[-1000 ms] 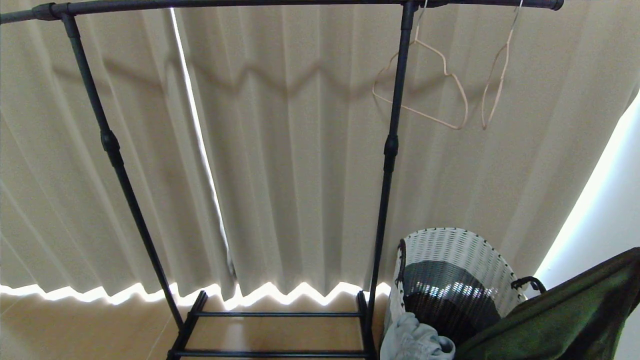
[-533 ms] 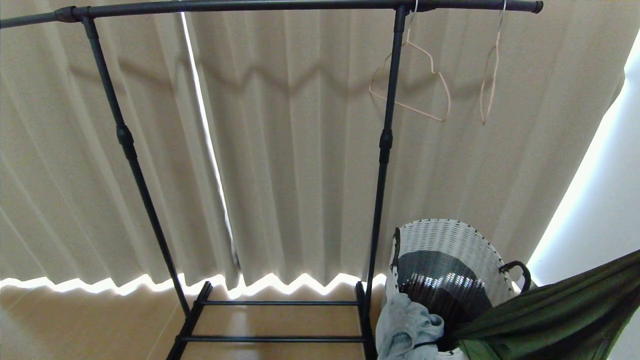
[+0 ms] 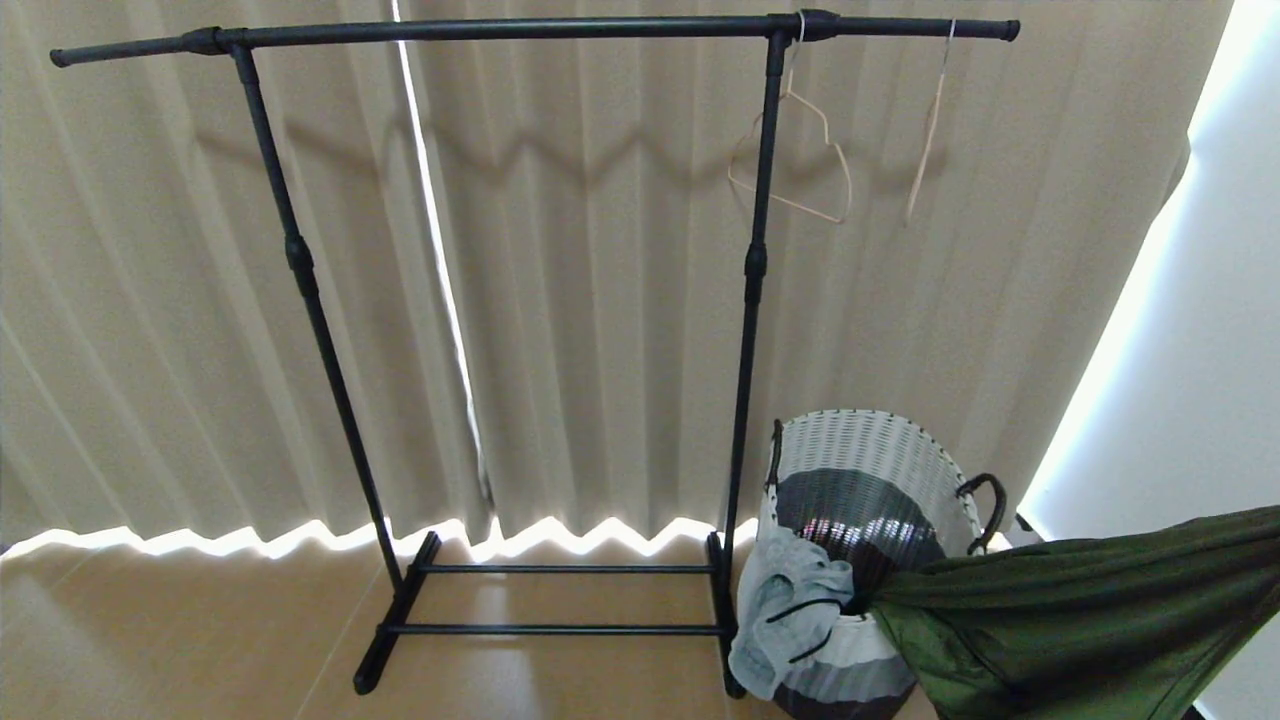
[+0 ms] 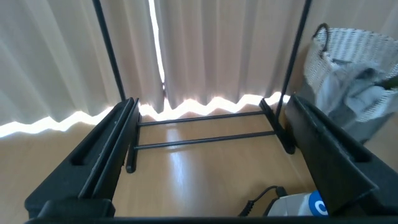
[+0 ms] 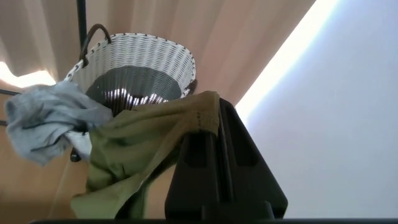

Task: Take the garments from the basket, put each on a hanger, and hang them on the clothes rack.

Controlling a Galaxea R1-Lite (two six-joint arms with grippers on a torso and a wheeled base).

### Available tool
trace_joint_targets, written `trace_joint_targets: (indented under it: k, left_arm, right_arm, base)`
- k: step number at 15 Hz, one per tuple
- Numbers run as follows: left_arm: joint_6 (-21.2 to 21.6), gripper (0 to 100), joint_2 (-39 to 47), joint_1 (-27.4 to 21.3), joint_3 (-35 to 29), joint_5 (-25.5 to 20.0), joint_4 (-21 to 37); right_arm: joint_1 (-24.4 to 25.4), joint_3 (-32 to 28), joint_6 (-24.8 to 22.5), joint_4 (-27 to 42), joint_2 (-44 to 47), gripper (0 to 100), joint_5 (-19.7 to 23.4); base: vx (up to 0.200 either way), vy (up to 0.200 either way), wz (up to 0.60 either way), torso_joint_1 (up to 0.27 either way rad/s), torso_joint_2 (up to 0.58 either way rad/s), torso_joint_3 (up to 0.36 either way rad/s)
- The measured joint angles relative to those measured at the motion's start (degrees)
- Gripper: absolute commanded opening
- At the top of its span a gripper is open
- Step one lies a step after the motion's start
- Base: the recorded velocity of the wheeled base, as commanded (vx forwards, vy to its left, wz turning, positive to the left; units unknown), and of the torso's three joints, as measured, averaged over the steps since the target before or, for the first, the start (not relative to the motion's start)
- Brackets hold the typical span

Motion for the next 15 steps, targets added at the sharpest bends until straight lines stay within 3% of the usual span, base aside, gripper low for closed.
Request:
trace_joint_targets:
  k: [9,15]
  left_arm:
    - [-0.13,100,0.0,0.0,-0.06,0.0,0.02]
    - [0.83,100,0.0,0.02,0.05,-0.02,0.0]
  right_arm:
    - [-0.02,1.12,-0.09,-0.02,-0.46,0,1.5]
    - [4.57,1.62,-0.24,0.0,-0.39,0,2.19]
  base:
    - [0.0,0.178,0.0,0.004,0.0,0.001]
    - [0.0,0.0,0.0,0.0,0.0,0.0]
